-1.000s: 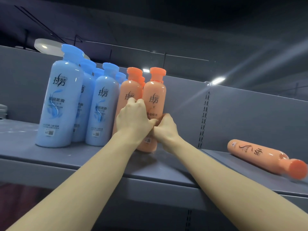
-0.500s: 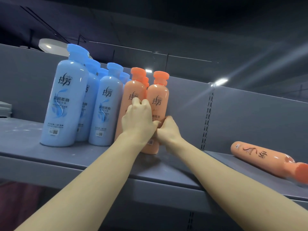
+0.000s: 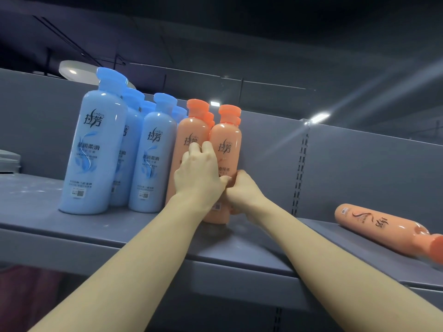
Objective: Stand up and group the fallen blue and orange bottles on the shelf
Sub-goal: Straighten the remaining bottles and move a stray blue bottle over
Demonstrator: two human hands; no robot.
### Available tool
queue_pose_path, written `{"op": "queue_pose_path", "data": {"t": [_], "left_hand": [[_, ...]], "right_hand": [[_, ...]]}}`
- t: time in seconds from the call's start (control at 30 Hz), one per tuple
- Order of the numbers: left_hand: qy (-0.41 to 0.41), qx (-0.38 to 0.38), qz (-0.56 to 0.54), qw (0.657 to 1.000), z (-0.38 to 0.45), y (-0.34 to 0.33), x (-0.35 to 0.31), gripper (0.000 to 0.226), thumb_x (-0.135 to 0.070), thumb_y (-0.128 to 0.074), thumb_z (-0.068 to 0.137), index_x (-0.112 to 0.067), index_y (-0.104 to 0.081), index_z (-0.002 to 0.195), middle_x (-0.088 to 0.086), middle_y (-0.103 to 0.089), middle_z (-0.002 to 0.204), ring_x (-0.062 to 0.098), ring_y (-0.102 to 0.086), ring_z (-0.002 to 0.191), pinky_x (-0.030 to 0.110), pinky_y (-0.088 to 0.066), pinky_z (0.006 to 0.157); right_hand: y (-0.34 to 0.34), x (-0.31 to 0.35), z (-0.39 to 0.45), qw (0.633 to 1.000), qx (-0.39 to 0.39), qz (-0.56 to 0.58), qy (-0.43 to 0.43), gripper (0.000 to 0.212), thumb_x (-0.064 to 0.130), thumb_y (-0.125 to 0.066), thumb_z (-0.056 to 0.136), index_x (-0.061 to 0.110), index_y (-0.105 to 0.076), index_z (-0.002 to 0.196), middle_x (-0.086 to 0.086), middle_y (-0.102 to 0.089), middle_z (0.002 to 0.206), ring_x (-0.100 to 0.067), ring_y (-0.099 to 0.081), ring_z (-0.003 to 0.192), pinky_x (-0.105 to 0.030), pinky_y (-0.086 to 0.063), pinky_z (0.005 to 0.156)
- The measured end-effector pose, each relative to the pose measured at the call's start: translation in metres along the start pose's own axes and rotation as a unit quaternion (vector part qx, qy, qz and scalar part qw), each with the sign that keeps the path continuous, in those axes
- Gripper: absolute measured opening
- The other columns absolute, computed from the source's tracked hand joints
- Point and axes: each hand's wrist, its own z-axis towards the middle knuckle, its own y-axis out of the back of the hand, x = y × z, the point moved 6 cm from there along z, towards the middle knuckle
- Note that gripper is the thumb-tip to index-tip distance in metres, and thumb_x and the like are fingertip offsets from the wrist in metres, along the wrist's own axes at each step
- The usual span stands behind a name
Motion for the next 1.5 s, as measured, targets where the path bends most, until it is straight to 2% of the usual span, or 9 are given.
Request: {"op": "queue_pose_path", "data": {"t": [0.1,0.27,0.37,0.47,0.57,0.7,0.93,1.33,1.5], "left_hand": [[-0.006,-0.009,-0.008,1.0,0.0,0.0,0.0,0.062,-0.037,-0.07,0.079,-0.01,-0.038,0.124,0.009,-0.044,0.123,0.029,-0.046,0.117,0.04,-0.043,0.084],[-0.028,-0.023,-0.045,0.998,0.0,-0.001,-0.002,0.059,-0.033,-0.068,0.08,-0.013,-0.039,0.127,0.008,-0.046,0.123,0.029,-0.048,0.116,0.042,-0.044,0.086],[-0.056,-0.036,-0.075,0.995,0.0,-0.001,-0.006,0.052,-0.029,-0.066,0.081,-0.015,-0.044,0.125,0.006,-0.05,0.117,0.028,-0.052,0.11,0.04,-0.044,0.086],[-0.082,-0.039,-0.102,0.991,-0.002,-0.002,-0.011,0.046,-0.026,-0.062,0.085,-0.015,-0.046,0.126,0.005,-0.053,0.117,0.028,-0.054,0.105,0.037,-0.043,0.082],[-0.103,-0.018,-0.129,0.986,-0.002,-0.006,-0.017,0.042,-0.024,-0.06,0.085,-0.013,-0.049,0.124,0.006,-0.057,0.113,0.029,-0.057,0.099,0.041,-0.048,0.084],[-0.123,0.038,-0.128,0.983,-0.006,-0.017,-0.032,0.031,-0.022,-0.056,0.087,-0.016,-0.054,0.117,-0.002,-0.057,0.1,0.024,-0.058,0.098,0.038,-0.048,0.084],[-0.173,0.085,-0.117,0.974,-0.017,-0.028,-0.07,0.03,-0.016,-0.045,0.092,-0.017,-0.053,0.121,0.0,-0.063,0.108,0.026,-0.056,0.102,0.039,-0.047,0.084],[-0.25,0.165,-0.071,0.951,-0.046,-0.072,-0.165,0.031,-0.02,-0.037,0.095,-0.02,-0.047,0.125,0.007,-0.06,0.12,0.032,-0.056,0.102,0.035,-0.043,0.079],[-0.262,0.171,-0.074,0.947,-0.053,-0.087,-0.198,0.033,-0.018,-0.038,0.095,-0.018,-0.045,0.127,0.007,-0.062,0.118,0.032,-0.057,0.102,0.034,-0.042,0.077]], "right_hand": [[0.007,0.002,-0.002,1.0,-0.012,0.014,0.006,0.052,0.02,-0.062,0.07,0.006,-0.046,0.117,-0.005,-0.053,0.098,-0.023,-0.05,0.08,-0.025,-0.041,0.051],[0.02,-0.002,-0.003,0.999,-0.04,0.003,0.028,0.048,0.011,-0.058,0.082,0.01,-0.041,0.127,-0.005,-0.055,0.12,-0.021,-0.054,0.106,-0.033,-0.049,0.081],[0.028,-0.002,-0.008,0.998,-0.052,0.003,0.042,0.057,0.011,-0.057,0.086,0.012,-0.034,0.138,-0.004,-0.05,0.119,-0.017,-0.047,0.103,-0.023,-0.04,0.076],[0.037,0.0,-0.014,0.996,-0.072,0.004,0.048,0.058,0.011,-0.057,0.086,0.013,-0.034,0.139,-0.005,-0.048,0.114,-0.016,-0.046,0.099,-0.017,-0.037,0.06],[0.049,0.001,-0.023,0.994,-0.093,-0.022,0.053,0.059,0.013,-0.059,0.086,0.013,-0.034,0.139,-0.009,-0.048,0.127,-0.019,-0.048,0.106,-0.023,-0.04,0.078],[0.066,-0.005,-0.038,0.991,-0.097,-0.078,0.052,0.048,0.016,-0.059,0.087,0.013,-0.044,0.133,-0.005,-0.054,0.108,-0.018,-0.05,0.099,-0.027,-0.043,0.085],[0.108,-0.015,-0.057,0.981,-0.111,-0.152,0.048,0.039,0.012,-0.055,0.088,0.013,-0.049,0.127,-0.003,-0.055,0.107,-0.015,-0.048,0.095,-0.025,-0.039,0.076],[0.196,-0.064,-0.098,0.962,-0.198,-0.188,-0.024,0.04,0.013,-0.055,0.088,0.012,-0.048,0.127,-0.005,-0.06,0.104,-0.017,-0.05,0.094,-0.022,-0.036,0.079],[0.223,-0.076,-0.11,0.948,-0.253,-0.19,-0.033,0.033,0.012,-0.054,0.086,0.013,-0.055,0.119,0.01,-0.052,0.078,-0.016,-0.052,0.092,-0.022,-0.036,0.078]]}}
